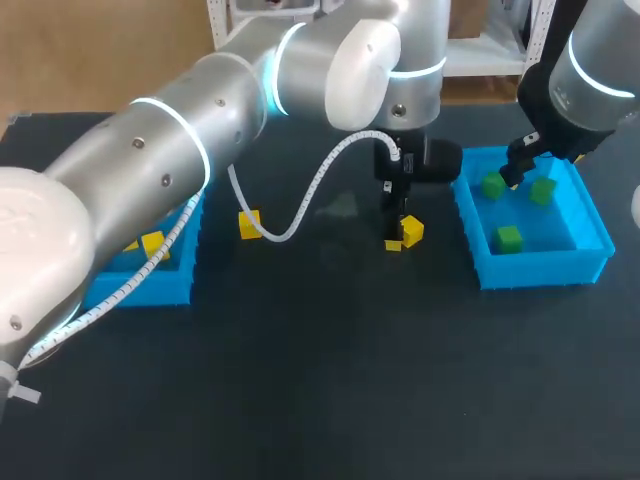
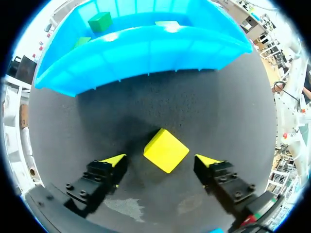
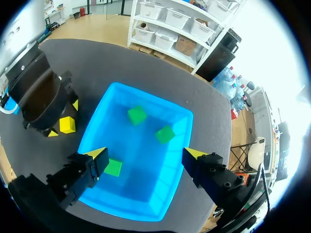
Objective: Put the green cubes in the right bin and the yellow cubes in the left bin.
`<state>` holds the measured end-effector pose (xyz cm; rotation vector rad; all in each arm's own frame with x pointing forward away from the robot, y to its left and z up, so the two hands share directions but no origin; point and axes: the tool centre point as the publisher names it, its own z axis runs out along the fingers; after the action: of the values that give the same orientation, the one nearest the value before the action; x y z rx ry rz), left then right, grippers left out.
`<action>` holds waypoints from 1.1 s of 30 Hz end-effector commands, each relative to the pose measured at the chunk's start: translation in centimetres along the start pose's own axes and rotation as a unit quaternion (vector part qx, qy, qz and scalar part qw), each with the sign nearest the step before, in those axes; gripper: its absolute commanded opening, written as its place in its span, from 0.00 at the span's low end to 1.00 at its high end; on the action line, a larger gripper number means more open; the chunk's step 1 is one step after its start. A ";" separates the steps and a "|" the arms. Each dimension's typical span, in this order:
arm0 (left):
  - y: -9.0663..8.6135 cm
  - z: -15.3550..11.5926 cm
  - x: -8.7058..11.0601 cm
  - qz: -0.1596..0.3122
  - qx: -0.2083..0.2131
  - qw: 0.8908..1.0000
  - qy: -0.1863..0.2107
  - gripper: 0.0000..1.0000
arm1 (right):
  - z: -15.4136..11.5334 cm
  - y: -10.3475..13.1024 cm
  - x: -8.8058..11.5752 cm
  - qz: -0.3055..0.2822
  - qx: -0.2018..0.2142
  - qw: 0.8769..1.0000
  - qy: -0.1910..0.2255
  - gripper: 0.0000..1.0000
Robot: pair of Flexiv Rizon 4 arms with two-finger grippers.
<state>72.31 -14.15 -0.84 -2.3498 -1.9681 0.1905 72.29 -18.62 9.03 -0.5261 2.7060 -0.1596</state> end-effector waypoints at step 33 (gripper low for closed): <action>2.1 0.8 -1.8 0.001 0.023 1.000 0.009 0.00 | 0.0 0.0 0.1 0.001 0.001 1.000 -0.002 1.00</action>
<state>73.29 -16.20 -1.58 -2.3494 -1.9632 0.1711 72.29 -18.62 9.03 -0.5261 2.7060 -0.1596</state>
